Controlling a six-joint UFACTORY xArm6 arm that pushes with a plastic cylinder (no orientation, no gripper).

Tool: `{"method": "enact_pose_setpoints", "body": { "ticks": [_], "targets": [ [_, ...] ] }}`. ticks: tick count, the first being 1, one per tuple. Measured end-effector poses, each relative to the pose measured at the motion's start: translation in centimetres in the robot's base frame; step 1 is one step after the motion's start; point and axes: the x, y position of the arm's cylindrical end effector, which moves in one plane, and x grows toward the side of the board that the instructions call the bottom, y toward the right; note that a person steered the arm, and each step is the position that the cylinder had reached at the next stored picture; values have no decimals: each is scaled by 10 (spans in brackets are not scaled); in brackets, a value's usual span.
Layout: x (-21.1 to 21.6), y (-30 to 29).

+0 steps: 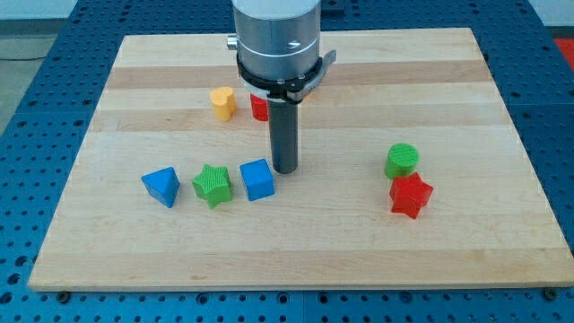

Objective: Push the red circle above the green circle

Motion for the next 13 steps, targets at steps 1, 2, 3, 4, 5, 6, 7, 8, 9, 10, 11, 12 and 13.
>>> {"method": "enact_pose_setpoints", "body": {
  "ticks": [1,2,3,4,5,6,7,8,9,10,11,12,13],
  "targets": [
    [-15,-23],
    [-43,-56],
    [-69,-82],
    [-94,-88],
    [-113,-62],
    [-114,-23],
    [-105,5],
    [-92,36],
    [-85,60],
    [-73,70],
    [-69,85],
    [-69,110],
    [-71,113]
  ]
}}
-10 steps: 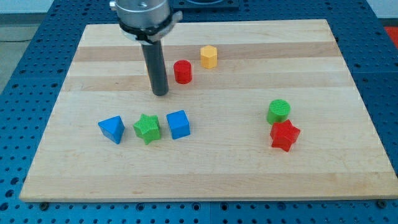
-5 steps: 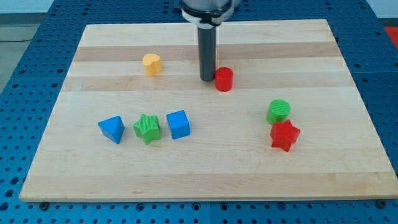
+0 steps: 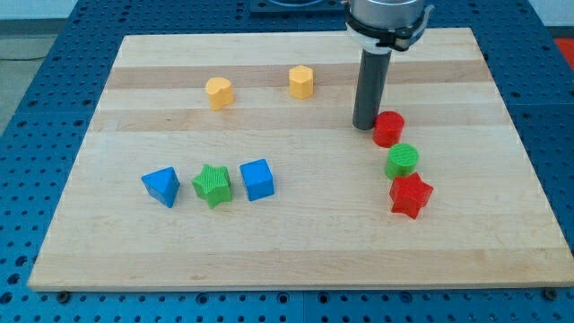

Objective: Push the red circle above the green circle

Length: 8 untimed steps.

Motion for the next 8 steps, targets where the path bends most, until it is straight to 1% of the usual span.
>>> {"method": "enact_pose_setpoints", "body": {
  "ticks": [1,2,3,4,6,7,8],
  "targets": [
    [-30,0],
    [-33,4],
    [-32,15],
    [-19,21],
    [-1,20],
    [0,20],
    [0,7]
  ]
}}
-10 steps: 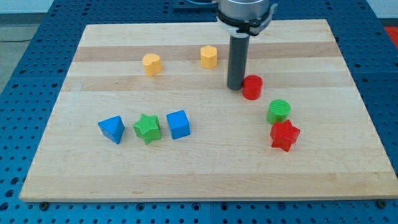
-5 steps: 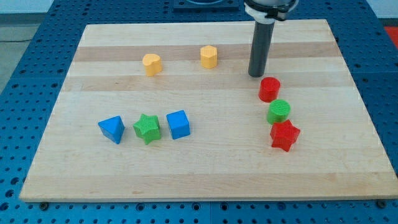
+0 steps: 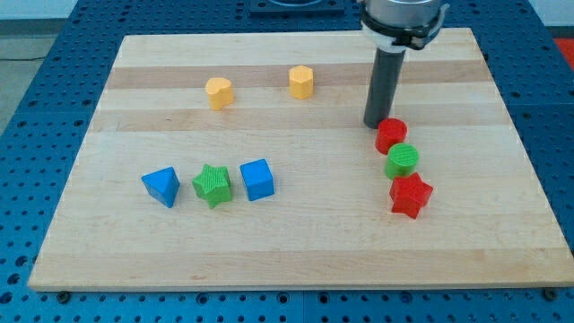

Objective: Push the red circle above the green circle

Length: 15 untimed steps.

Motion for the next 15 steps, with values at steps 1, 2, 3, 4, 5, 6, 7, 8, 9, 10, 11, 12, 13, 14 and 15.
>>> {"method": "enact_pose_setpoints", "body": {
  "ticks": [1,2,3,4,5,6,7,8,9,10,11,12,13,14,15],
  "targets": [
    [-3,-32],
    [4,-45],
    [22,-45],
    [30,-44],
    [30,-37],
    [30,-27],
    [30,-21],
    [30,-19],
    [30,-15],
    [30,-13],
    [30,-13],
    [30,-10],
    [30,-10],
    [30,-8],
    [28,-5]
  ]
}}
